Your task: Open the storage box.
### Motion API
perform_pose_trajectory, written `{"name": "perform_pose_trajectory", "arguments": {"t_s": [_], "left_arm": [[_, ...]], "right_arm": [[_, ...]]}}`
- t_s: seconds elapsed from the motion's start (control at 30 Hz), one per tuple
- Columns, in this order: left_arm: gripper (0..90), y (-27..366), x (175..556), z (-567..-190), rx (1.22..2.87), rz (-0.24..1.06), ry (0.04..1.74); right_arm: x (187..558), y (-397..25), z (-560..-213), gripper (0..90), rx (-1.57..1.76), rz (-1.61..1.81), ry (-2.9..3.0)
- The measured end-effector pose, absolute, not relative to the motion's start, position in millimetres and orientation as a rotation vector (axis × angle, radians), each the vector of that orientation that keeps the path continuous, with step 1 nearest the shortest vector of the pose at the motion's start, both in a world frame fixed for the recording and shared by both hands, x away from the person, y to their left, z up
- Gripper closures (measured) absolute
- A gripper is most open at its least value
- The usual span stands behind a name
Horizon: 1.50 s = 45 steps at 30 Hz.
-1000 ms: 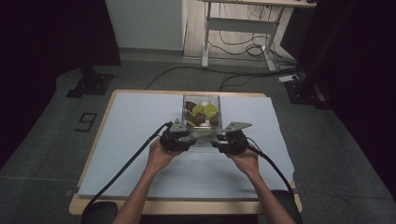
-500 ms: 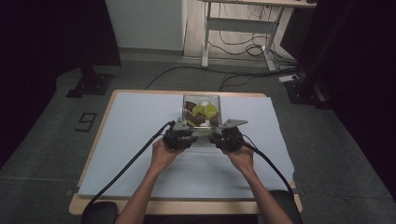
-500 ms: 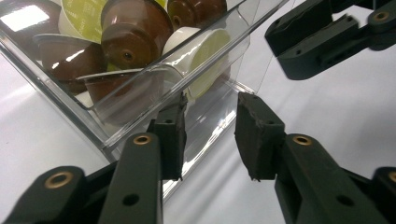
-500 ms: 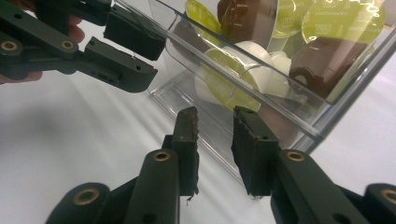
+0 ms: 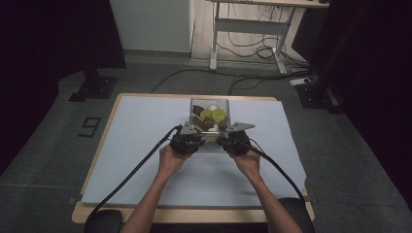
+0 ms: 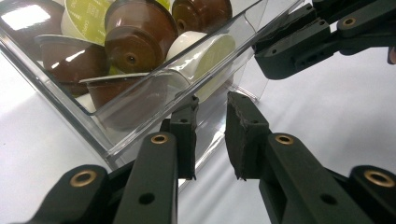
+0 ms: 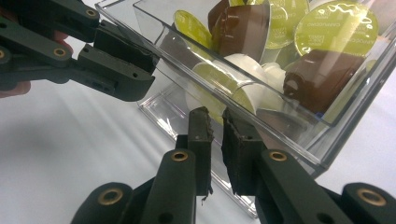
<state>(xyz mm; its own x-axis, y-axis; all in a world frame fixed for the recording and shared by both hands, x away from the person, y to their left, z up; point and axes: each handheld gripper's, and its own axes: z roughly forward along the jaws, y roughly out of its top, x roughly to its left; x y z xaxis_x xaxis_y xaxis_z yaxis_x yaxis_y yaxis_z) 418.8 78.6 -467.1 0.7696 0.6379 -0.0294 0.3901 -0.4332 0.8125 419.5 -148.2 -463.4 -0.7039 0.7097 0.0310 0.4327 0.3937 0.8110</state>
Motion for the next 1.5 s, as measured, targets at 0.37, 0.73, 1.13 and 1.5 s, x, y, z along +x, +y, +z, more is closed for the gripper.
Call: {"name": "perform_pose_trajectory", "arguments": {"t_s": [0.37, 0.73, 1.13, 1.5], "left_arm": [[75.3, 76.8, 414.7, -466.6, 2.082, 0.395, 0.759], [76.7, 80.9, 408.2, -466.8, 2.071, 0.369, 0.742], [76.8, 82.7, 394.3, -466.2, 2.086, 0.373, 0.704], [76.8, 84.6, 383.3, -467.6, 2.072, 0.354, 0.703]], "right_arm": [[419.5, -148.5, -464.5, 81.4, 0.964, 1.222, 2.333], [412.6, -146.9, -463.2, 80.8, 0.931, 1.222, 2.356], [397.4, -147.5, -462.7, 79.9, 0.899, 1.227, 2.375], [387.3, -148.1, -463.9, 79.7, 0.895, 1.239, 2.374]]}}
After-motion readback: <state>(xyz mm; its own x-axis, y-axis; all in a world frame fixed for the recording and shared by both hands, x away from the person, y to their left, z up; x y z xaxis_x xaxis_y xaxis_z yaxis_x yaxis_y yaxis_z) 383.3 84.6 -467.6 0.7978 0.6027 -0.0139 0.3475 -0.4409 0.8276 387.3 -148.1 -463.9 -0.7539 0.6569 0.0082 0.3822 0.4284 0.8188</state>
